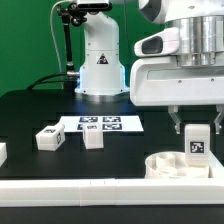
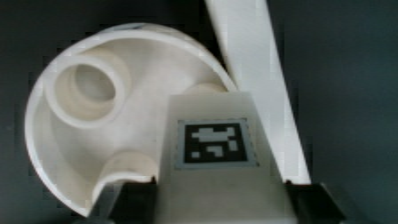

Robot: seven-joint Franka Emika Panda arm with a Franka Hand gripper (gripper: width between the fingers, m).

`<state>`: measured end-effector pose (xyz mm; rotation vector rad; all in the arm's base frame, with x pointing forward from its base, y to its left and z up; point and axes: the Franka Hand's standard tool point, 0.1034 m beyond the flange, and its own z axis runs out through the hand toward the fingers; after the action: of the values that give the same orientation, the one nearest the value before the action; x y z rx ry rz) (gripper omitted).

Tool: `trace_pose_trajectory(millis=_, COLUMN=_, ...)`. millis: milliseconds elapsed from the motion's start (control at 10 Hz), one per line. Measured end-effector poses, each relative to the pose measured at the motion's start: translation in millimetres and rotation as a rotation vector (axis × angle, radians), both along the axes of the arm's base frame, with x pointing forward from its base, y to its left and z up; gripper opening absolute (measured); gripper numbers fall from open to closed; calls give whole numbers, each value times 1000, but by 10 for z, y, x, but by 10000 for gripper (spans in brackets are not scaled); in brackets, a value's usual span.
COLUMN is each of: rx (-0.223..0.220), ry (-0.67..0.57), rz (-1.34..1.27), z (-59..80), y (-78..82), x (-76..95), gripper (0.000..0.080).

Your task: Assemble stool

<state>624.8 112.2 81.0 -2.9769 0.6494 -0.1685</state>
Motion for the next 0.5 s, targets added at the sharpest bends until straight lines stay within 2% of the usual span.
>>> trace_pose_trajectory(millis=500, rx=71, ry=35, rz=-411, z=-8, y=11, x=-12, gripper=340)
